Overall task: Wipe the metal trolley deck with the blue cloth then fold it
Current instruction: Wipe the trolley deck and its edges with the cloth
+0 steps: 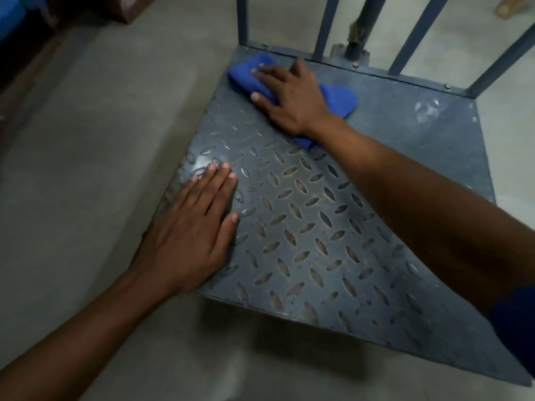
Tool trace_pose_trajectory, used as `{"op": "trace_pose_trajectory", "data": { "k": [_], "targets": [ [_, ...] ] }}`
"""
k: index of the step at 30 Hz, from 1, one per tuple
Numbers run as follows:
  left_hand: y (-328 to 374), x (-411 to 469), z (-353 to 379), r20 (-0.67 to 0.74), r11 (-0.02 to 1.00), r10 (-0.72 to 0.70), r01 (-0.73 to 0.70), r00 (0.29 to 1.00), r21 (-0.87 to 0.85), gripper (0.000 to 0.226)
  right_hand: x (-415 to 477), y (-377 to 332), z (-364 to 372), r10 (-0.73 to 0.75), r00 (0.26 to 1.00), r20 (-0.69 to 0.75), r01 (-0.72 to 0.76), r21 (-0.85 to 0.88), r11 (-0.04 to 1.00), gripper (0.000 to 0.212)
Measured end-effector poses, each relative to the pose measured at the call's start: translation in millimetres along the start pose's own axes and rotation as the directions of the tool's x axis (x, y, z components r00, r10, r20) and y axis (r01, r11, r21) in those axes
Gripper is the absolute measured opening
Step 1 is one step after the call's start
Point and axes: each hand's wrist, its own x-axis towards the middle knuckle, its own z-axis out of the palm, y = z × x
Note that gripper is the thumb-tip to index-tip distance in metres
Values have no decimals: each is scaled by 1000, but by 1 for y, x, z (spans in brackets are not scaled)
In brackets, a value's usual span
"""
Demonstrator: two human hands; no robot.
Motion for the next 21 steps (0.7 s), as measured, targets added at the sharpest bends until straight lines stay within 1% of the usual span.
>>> {"op": "trace_pose_trajectory", "data": {
  "k": [2, 3, 4, 5, 6, 7, 8, 9, 10, 11, 13, 14, 15, 16, 17, 18, 19, 20, 21],
  "targets": [
    [9, -12, 4, 16, 1000, 16, -16, 1000, 5, 68, -16, -15, 6, -203, 978, 38, 203, 16, 979, 68],
    [13, -19, 5, 22, 1000, 16, -16, 1000, 3, 68, -20, -16, 8, -243, 969, 49, 242, 11, 970, 65],
    [15, -26, 5, 25, 1000, 16, -16, 1000, 2, 68, -22, -11, 7, -202, 978, 46, 202, -6, 979, 64],
    [17, -32, 3, 26, 1000, 19, -19, 999, 2, 68, -24, -4, 4, -72, 997, 16, 73, -47, 996, 63],
    [17, -37, 1, 25, 1000, 23, -23, 999, 4, 67, -25, 7, 2, 109, 994, -31, -111, -85, 990, 63],
    [16, -39, -3, 19, 1000, 26, -26, 999, 8, 67, -27, 13, -2, 265, 961, -76, -273, -114, 955, 64],
    [14, -39, -6, 10, 1000, 26, -26, 1000, 15, 67, -26, 10, -5, 350, 933, -84, -358, -123, 926, 65],
    [10, -37, -10, -2, 999, 27, -27, 1000, 28, 68, -20, -4, -8, 351, 934, -71, -357, -119, 926, 65],
    [7, -34, -13, -12, 998, 31, -30, 999, 46, 68, -10, -26, -10, 283, 958, -49, -287, -106, 952, 64],
    [3, -32, -14, -15, 997, 36, -35, 999, 63, 68, -2, -55, -13, 185, 982, -31, -187, -74, 980, 62],
    [-5, -31, -12, -7, 996, 48, -47, 999, 80, 68, 11, -116, -10, -30, 999, 41, 30, -5, 1000, 55],
    [-8, -32, -9, -8, 996, 52, -51, 999, 78, 68, 12, -142, -5, -146, 986, 76, 142, 58, 988, 52],
    [-10, -32, -5, -13, 996, 55, -54, 998, 71, 67, 10, -162, 0, -239, 968, 75, 225, 161, 961, 50],
    [-11, -32, -2, -21, 997, 55, -54, 998, 63, 66, 6, -173, 5, -261, 965, 31, 241, 289, 926, 47],
    [-10, -31, 1, -30, 997, 52, -50, 998, 56, 66, 3, -173, 4, -209, 977, -49, 211, 393, 895, 46],
    [-9, -29, 2, -38, 998, 46, -44, 998, 53, 66, 4, -160, 2, -111, 984, -138, 163, 460, 873, 45],
    [-9, -26, 2, -42, 998, 41, -38, 998, 52, 66, 4, -141, -4, -6, 980, -200, 99, 462, 881, 44],
    [-8, -23, 1, -43, 998, 34, -32, 998, 53, 67, 4, -116, -9, 76, 967, -244, 29, 403, 915, 45],
    [-9, -20, 0, -42, 998, 28, -26, 999, 57, 67, 0, -90, -13, 145, 956, -255, -62, 309, 949, 47]
  ]
}}
